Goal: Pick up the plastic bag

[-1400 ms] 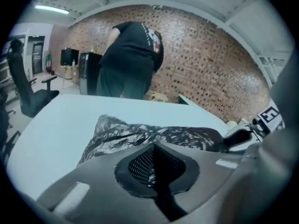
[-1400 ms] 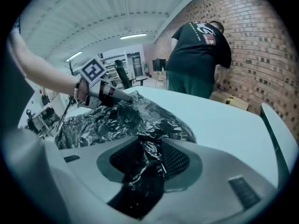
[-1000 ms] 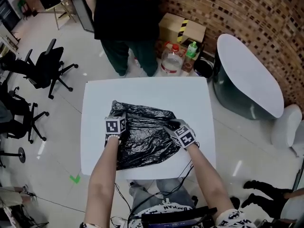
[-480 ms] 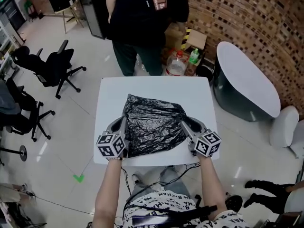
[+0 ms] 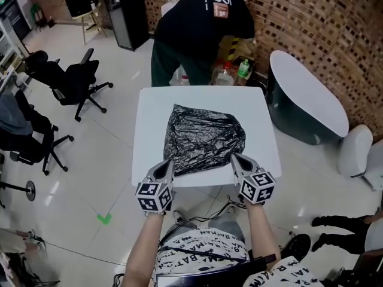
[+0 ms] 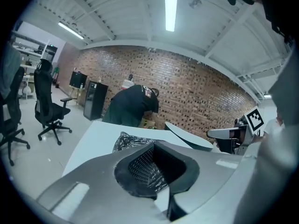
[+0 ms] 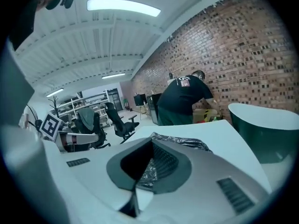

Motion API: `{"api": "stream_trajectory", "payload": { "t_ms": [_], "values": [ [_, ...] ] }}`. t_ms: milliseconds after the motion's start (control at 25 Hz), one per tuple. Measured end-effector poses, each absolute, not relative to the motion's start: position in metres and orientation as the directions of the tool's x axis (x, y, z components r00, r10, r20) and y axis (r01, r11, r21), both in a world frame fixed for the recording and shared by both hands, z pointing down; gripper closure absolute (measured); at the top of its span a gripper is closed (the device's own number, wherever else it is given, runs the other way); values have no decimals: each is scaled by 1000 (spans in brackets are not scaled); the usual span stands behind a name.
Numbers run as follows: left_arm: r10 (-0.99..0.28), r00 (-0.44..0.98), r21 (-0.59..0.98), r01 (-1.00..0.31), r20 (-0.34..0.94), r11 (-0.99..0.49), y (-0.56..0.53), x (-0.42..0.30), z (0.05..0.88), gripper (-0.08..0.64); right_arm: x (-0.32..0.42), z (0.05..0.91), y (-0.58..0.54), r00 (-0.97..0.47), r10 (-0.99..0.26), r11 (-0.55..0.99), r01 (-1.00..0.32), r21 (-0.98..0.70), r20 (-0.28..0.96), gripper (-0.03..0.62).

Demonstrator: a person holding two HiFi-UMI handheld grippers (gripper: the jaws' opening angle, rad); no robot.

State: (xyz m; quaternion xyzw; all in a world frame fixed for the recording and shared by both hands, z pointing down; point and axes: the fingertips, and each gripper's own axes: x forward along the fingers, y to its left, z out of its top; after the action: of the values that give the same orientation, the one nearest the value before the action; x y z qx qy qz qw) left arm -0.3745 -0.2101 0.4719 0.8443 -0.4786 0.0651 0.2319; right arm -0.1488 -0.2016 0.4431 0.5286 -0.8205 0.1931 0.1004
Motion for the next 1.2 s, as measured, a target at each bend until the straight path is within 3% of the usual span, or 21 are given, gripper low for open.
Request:
{"api": "stream_trajectory", "payload": {
  "t_ms": [360,720,1200],
  "values": [
    [-825,488,363,-852,286,-378,-183,-354,445,558,-140,399,-187,-434,-853,414,-901,-130,291,592],
    [-832,489,310,-859,262,-408,-177,-308,422,558,-99,403,-177,-466,-823,430,-884,-180,324,592],
    [-823,499,284,-859,272,-426,-182,-297,422,558,-100,411,-176,-452,-831,423,-892,-158,324,592]
  ]
}}
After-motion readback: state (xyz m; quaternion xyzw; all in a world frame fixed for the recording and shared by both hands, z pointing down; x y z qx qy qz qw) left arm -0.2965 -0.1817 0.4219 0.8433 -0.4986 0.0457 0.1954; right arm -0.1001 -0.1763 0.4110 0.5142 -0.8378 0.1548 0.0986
